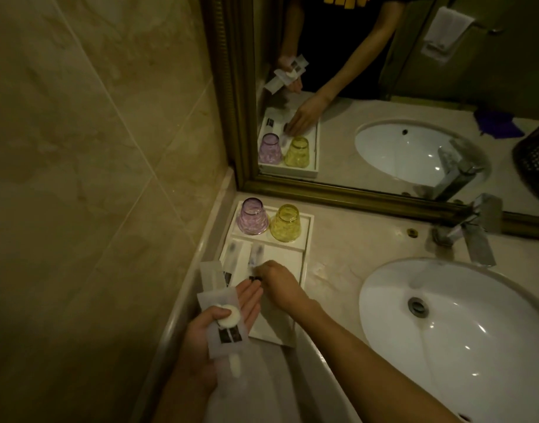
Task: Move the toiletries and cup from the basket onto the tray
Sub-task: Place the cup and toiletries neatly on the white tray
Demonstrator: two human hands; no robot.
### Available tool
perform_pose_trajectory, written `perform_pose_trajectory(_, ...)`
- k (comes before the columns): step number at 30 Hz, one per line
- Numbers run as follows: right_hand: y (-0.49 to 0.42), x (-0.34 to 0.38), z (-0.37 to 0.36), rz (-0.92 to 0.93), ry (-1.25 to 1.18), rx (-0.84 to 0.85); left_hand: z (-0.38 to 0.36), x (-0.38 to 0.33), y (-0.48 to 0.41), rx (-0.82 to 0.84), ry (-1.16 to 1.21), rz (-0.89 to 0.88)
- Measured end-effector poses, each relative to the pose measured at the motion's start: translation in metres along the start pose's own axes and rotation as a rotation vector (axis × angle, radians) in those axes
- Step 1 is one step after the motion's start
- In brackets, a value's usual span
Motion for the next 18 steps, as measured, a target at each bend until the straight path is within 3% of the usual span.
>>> perform_pose_trajectory(3, 0.011, 0.005, 0.045, -0.157, -0.258, -0.23, -0.005, 0.004, -0.007, 0.032, -0.021, -0.007)
perform_pose_trajectory(6, 0.033, 0.022, 0.098, -0.124, -0.458, -0.47, -0.015, 0.007, -0.012, 0.049, -0.036, -0.018)
perform_pose_trajectory(8, 0.048, 0.034, 0.114, -0.104, -0.533, -0.345, -0.022, 0.008, -0.018, 0.026, -0.06, -0.029)
perform_pose_trajectory(11, 0.068, 0.045, 0.101, -0.229, -0.534, -0.029, -0.032, 0.015, -0.03, -0.027, -0.084, 0.014)
perform_pose_trajectory(14, 0.078, 0.04, 0.084, -0.324, -0.534, -0.022, -0.041, 0.022, -0.038, -0.048, -0.146, 0.014)
perform_pose_trajectory(18, 0.084, 0.021, 0.075, -0.45, -0.786, -0.125, -0.045, 0.025, -0.04, 0.008, -0.199, -0.004)
Point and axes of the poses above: each hand's wrist, its own y-axis away from the middle knuckle, its own z-axis out of the back of the hand, x = y × z, the point moved 4 cm from there along -y, towards the middle knuckle, and after that the axes turned 1 degree about -x, right-handed, at the moved point
